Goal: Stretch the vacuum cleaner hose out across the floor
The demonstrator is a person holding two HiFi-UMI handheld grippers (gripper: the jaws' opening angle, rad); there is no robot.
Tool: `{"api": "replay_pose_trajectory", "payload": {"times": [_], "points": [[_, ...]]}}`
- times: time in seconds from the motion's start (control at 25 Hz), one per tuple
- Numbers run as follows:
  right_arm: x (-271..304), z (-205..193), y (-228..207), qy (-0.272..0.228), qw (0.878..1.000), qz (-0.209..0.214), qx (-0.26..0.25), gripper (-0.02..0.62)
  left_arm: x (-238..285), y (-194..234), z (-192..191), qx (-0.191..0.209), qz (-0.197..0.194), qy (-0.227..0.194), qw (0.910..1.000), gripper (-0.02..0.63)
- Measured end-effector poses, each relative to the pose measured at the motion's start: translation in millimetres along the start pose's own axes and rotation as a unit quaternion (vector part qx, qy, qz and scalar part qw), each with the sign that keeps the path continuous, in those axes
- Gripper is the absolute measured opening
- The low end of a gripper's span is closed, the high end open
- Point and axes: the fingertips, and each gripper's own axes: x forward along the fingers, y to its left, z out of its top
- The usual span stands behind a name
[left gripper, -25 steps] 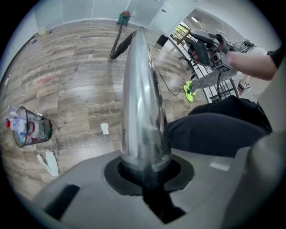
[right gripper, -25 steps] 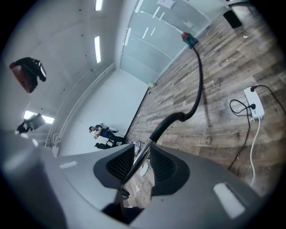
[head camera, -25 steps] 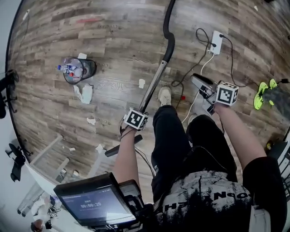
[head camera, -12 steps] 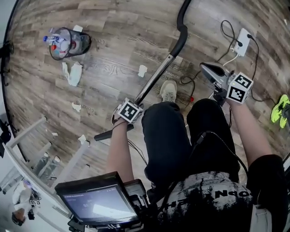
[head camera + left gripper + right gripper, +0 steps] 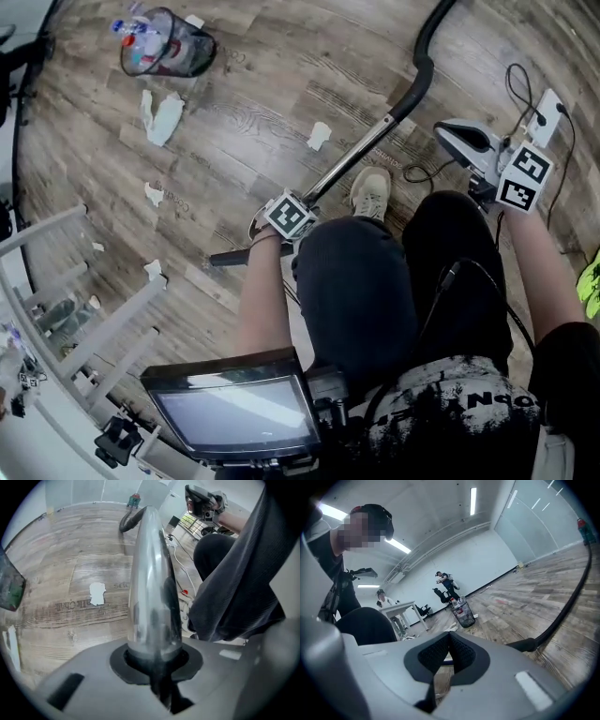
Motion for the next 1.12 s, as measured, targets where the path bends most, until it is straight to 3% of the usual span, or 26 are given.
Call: {"api": "replay_pose_trajectory", "payload": {"times": [0.24, 0.52, 0.76, 0.88, 1.12], "points": [[10.1, 2.1, 17.4, 0.033, 0.998, 0.021, -0.043, 0.008, 39.6, 9.0, -9.9, 0.008, 0.007, -0.017, 0.9998, 0.058], [3.8, 1.5, 14.1, 0.02, 0.999, 0.016, -0.039, 0.008, 63.4, 2.8, -10.2, 0.01, -0.011, -0.028, 0.9995, 0.059], [-4.7, 4.0, 15.7, 0.003, 0.999, 0.011, -0.033, 0.008, 46.2, 18.3, -5.7, 0.005, 0.044, -0.08, 0.9958, 0.093], [-11.7, -0.4, 11.7, 0.001, 1.0, 0.006, -0.029, 0.008, 35.9, 29.1, -3.8, -0.007, 0.073, -0.1, 0.9923, 0.16], [-17.4, 1.8, 2.7, -0.02, 1.0, 0.005, -0.015, 0.008, 3.8, 39.5, -6.1, -0.01, 0.095, -0.085, 0.9917, 0.188]]}}
